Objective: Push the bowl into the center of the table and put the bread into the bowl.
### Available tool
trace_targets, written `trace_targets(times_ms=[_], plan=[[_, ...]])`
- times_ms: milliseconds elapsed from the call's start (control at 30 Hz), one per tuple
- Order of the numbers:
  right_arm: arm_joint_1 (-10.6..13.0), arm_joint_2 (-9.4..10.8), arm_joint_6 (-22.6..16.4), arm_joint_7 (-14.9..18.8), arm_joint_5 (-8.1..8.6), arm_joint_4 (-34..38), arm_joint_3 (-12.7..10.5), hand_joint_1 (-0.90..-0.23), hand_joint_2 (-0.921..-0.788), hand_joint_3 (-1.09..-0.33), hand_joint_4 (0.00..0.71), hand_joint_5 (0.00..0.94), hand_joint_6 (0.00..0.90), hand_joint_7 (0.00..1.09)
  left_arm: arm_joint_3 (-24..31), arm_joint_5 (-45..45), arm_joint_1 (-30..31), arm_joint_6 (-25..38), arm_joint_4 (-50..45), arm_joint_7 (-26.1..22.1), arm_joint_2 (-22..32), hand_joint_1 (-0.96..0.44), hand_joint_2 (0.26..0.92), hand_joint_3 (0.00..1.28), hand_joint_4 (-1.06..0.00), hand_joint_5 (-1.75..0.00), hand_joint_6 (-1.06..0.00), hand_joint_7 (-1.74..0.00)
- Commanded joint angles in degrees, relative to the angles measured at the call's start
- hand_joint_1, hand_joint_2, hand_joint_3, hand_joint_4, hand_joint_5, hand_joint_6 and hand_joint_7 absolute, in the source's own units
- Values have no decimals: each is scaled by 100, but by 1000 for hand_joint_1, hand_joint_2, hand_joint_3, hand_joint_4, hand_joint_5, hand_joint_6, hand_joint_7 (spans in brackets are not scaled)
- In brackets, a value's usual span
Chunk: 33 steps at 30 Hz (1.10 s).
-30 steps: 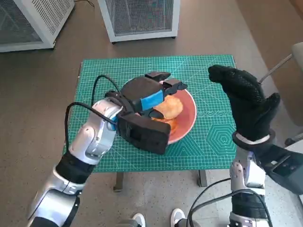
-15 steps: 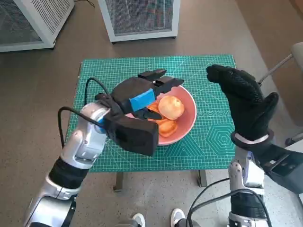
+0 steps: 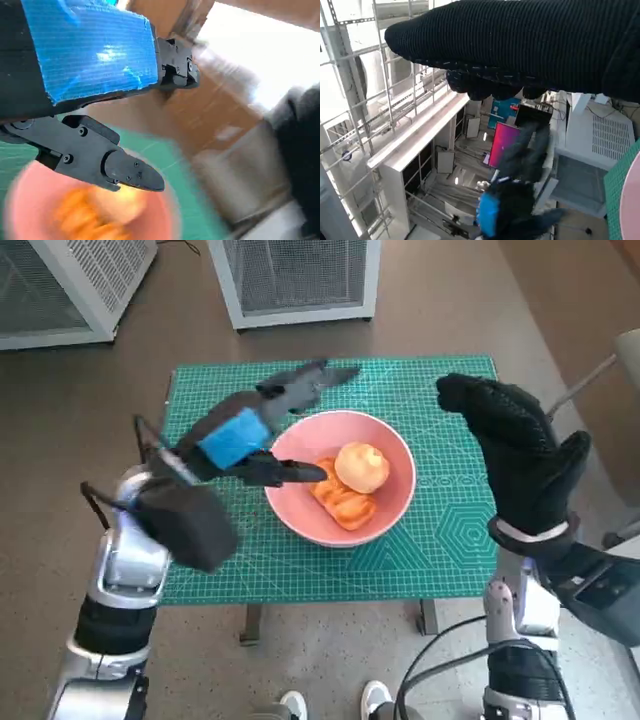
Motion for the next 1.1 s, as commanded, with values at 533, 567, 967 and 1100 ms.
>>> trace_targets(times_ms=[533, 567, 967, 1100], plan=[[-378, 28, 170, -599, -548, -270, 156, -359, -921, -526, 391, 34, 100, 725, 741, -1414, 621, -1886, 329, 782, -974, -599, 921, 407, -211, -43, 0, -673], [-389, 24, 189, -609, -544, -285, 164, -360, -921, -523, 390, 33, 98, 726, 742, -1433, 624, -1904, 330, 768, -971, -603, 921, 409, -208, -41, -1, -670], [-463, -23, 223, -602, -611, -392, 257, -369, -921, -498, 383, 21, 82, 744, 763, -1751, 583, -2068, 451, 586, -976, -641, 921, 415, -173, -9, -31, -559], [-488, -42, 224, -581, -610, -373, 254, -373, -921, -497, 383, 21, 78, 751, 757, -1845, 578, -2059, 461, 558, -1013, -645, 921, 411, -173, -6, -44, -522]])
